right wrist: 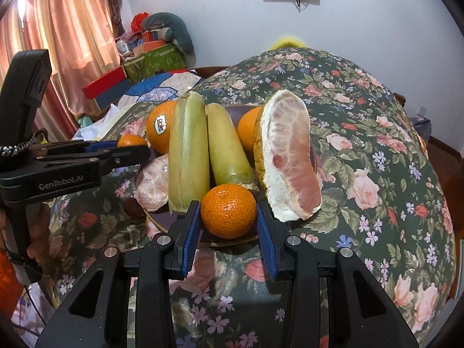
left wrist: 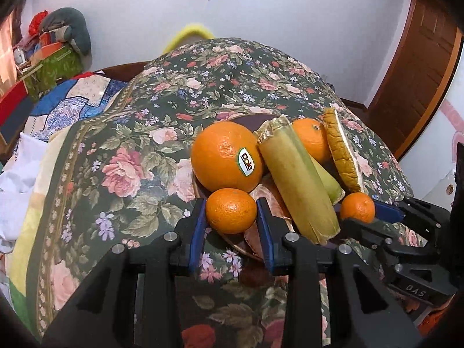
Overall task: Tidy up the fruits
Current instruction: 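Place the mandarin on the plate with the left gripper while the right places its mandarin there, then grasp a brown nut with the left gripper while the right grasps another brown nut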
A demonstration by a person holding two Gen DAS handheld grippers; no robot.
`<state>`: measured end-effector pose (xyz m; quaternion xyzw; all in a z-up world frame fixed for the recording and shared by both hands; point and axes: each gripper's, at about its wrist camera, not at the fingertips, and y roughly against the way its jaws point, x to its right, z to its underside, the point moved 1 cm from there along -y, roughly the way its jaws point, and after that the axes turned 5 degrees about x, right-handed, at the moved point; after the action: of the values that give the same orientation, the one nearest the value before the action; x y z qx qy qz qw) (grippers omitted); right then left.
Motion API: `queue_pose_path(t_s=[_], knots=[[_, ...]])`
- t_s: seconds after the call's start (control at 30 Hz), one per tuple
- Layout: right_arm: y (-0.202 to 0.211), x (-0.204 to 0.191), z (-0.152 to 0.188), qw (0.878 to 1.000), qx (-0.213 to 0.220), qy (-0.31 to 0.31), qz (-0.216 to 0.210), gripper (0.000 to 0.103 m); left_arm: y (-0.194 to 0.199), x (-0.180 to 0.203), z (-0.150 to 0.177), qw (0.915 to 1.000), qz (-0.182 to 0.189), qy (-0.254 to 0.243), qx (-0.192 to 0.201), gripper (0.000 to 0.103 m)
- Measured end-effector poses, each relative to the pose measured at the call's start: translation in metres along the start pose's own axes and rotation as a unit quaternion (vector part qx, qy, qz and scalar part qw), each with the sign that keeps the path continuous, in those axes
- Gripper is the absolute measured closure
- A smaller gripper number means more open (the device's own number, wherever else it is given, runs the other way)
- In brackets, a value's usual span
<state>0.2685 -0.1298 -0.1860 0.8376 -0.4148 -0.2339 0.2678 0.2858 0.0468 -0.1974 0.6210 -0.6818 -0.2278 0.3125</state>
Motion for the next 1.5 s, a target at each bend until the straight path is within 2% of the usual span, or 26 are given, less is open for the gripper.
queue_pose_path(t_s=[0.47,0.53,0.6,0.67,1.1,1.27,1.5], knots=[[-0.004,0.002,-0.002,1.000,-0.004,0.000,-0.005,0.068,-0.009,0.003,-0.003,1.0000,0.002,0.003,-0.005,0.068],[-0.004,0.002,-0.003,1.000,-0.006,0.002,-0.003,0.068,-0.009,0.002,-0.004,1.0000,-0.001,0.006,-0.008,0.064],[-0.004,0.001,-0.003,1.000,-0.008,0.005,0.000,0.067,-0.009,0.001,-0.004,0.9999,0.000,0.009,-0.012,0.052],[-0.004,0.001,-0.003,1.000,-0.008,0.007,0.002,0.065,-0.007,0.001,-0.003,0.9999,0.000,0.013,-0.009,0.049],[0.024,-0.008,-0.007,1.000,0.014,0.012,0.007,0.062,0.034,0.003,0.006,1.0000,-0.001,0.002,0.007,0.049],[0.035,-0.016,-0.003,1.000,0.020,0.018,0.004,0.062,0.040,0.004,0.024,0.9999,-0.001,-0.007,-0.008,0.049],[0.038,-0.019,0.006,1.000,0.021,0.014,0.006,0.062,0.028,0.010,0.047,0.9991,0.011,-0.012,-0.040,0.049]])
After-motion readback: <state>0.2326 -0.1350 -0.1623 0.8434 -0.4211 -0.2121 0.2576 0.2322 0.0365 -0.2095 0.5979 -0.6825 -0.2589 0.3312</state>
